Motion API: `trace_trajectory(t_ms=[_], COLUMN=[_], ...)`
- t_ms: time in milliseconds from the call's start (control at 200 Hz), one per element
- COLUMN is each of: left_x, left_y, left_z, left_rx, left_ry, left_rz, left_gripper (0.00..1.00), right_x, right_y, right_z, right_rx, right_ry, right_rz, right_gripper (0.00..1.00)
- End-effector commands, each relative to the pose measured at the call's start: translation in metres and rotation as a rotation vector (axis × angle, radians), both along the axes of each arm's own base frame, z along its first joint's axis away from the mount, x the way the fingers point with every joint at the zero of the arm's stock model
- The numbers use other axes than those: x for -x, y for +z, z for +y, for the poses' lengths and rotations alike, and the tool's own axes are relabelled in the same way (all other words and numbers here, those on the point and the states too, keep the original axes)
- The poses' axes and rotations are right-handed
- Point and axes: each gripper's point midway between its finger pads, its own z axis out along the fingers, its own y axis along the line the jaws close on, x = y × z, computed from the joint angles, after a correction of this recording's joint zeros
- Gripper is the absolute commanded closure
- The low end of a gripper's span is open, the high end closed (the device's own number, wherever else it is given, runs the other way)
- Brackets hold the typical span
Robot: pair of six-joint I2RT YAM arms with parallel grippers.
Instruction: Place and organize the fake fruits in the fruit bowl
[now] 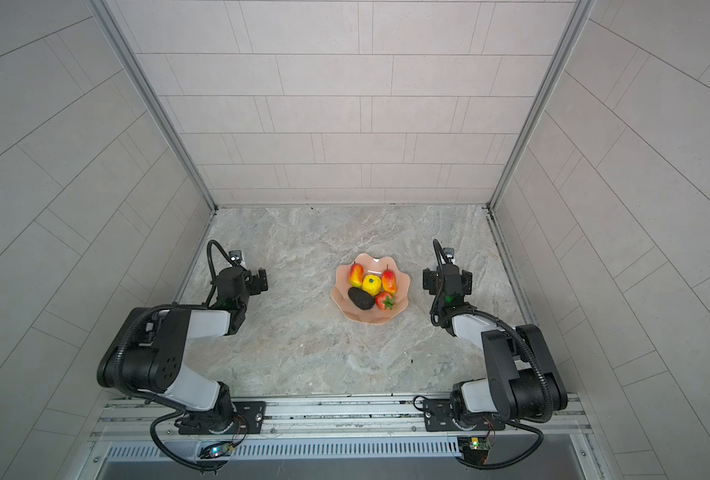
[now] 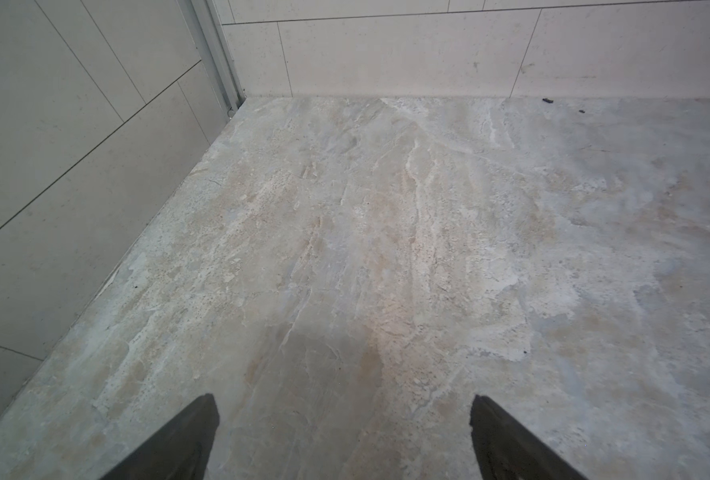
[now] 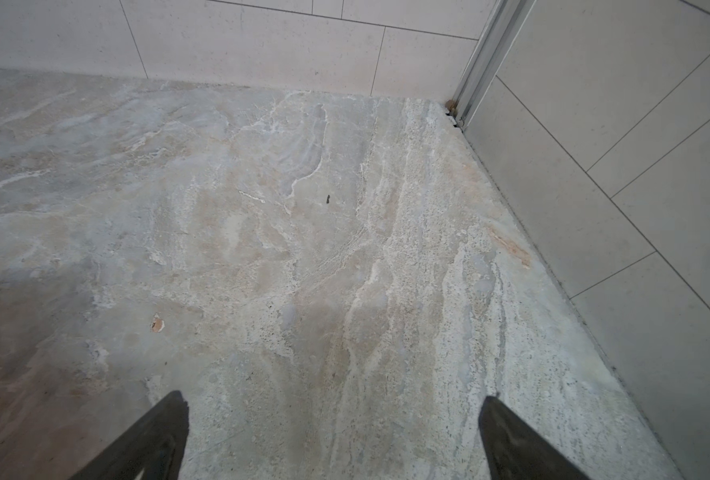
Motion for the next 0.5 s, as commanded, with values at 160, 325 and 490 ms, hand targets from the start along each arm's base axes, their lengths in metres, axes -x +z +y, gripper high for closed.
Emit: trace_trajectory(t_ms=[160, 325, 490], left_x=[-0.0022, -0.0022, -0.0022], left_y=[0.0038, 0.0034, 0.0037], left_z=[0.0003, 0.0003, 0.0003], left_rx=[0.005, 0.004, 0.004], left_ry=[-0.004, -0.005, -0.005], left_rz=[0.002, 0.003, 0.003], left_gripper=[0.00, 0.00, 0.00], right_x=[-0.0081, -0.0063, -0.0081], right_y=[-0.0140, -0.0127, -0.0146], right_z=[-0.0075, -0.0079, -0.0076], right_rx=[0.034, 0.028, 0.027], right_ry=[-0.019, -0.029, -0.029], right_rz=[-0.050, -0.044, -0.033], right_gripper=[0.00, 0.00, 0.00])
